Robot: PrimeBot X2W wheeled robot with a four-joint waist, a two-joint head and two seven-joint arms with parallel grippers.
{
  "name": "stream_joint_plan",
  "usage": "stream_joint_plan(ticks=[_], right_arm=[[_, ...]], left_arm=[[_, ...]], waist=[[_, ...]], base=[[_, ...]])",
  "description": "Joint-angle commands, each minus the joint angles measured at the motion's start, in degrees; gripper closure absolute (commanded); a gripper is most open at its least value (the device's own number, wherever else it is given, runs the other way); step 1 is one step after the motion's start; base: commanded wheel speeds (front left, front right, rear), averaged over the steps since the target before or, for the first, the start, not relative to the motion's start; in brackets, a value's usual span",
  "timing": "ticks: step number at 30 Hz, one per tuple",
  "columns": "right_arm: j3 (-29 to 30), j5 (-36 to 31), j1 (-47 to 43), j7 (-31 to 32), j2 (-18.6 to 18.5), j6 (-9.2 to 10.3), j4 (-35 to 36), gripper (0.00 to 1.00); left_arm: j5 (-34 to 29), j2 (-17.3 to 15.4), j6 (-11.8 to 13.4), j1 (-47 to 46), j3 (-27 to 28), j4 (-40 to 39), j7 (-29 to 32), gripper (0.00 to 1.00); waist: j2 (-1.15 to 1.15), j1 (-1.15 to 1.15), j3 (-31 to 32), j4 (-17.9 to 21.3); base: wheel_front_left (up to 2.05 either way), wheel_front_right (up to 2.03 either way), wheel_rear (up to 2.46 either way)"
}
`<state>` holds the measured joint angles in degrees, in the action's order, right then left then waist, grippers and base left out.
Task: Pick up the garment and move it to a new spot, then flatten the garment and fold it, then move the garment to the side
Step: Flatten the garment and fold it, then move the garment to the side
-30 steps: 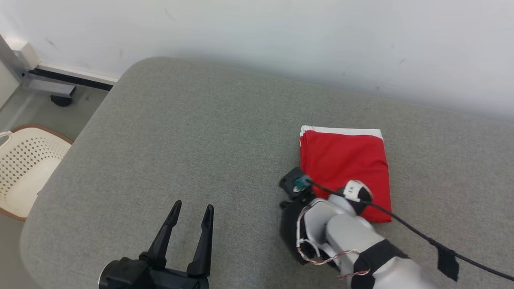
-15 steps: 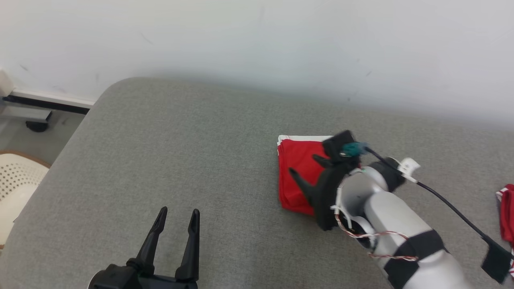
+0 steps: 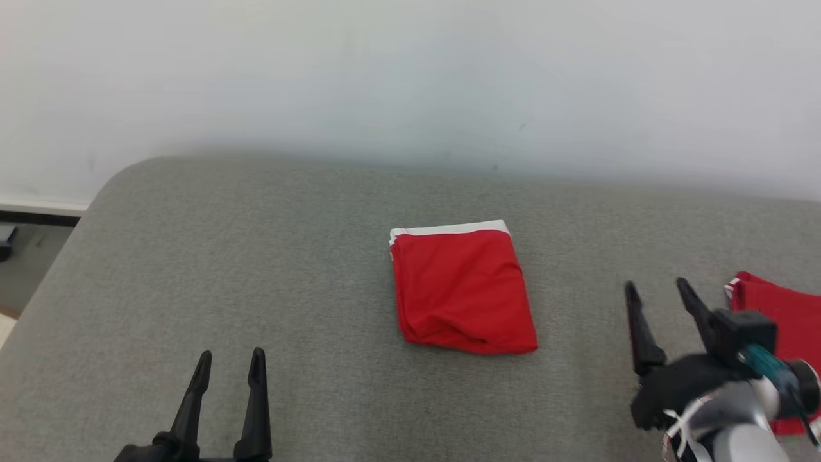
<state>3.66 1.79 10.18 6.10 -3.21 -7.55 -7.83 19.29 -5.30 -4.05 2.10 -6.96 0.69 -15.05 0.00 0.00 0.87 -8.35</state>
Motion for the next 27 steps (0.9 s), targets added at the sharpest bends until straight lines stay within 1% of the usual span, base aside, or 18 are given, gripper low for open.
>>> stream_joint_plan(ticks=[1, 4, 7, 11, 18, 27], right_arm=[[0.87, -0.75, -1.47, -1.09, 0.25, 0.15, 0.93, 0.0], [2.82, 3.49, -5.08, -5.38, 0.35, 0.15, 2.53, 0.0], [3.28, 5.76, -8.08, -9.95, 0.39, 0.15, 2.54, 0.0], [2.12, 6.24, -10.49, -14.41, 0.38, 0.15, 1.36, 0.0], [0.78, 6.15, -10.96, -15.43, 0.35, 0.15, -1.45, 0.0], [1.39, 7.55, -9.89, -15.63, 0.34, 0.15, -2.6, 0.0]], left_arm=[[-0.46, 0.09, -0.05, 0.81, 0.43, -0.12, -0.18, 0.0], [-0.42, 0.28, -0.48, 1.75, 1.71, 0.16, -0.18, 0.0], [-0.94, 0.32, -1.05, 2.02, 2.95, -0.02, -0.18, 0.0], [-1.43, 0.02, -1.98, 2.91, 3.74, 0.99, -0.18, 0.0], [-2.32, 0.0, -2.84, 3.87, 3.76, 2.18, -0.18, 0.0], [-2.78, 0.23, -3.21, 2.79, 3.43, 2.55, -0.18, 0.0]], waist=[[0.0, 0.0, 0.29, 1.68], [0.0, 0.0, 0.49, 3.15], [0.0, 0.0, 0.71, 4.32], [0.0, 0.0, 0.94, 5.42], [0.0, 0.0, 0.95, 6.02], [0.0, 0.0, 0.69, 5.26]], base=[[0.0, 0.0, 0.0], [0.0, 0.0, 0.0], [0.0, 0.0, 0.0], [0.0, 0.0, 0.0], [0.0, 0.0, 0.0], [0.0, 0.0, 0.0]])
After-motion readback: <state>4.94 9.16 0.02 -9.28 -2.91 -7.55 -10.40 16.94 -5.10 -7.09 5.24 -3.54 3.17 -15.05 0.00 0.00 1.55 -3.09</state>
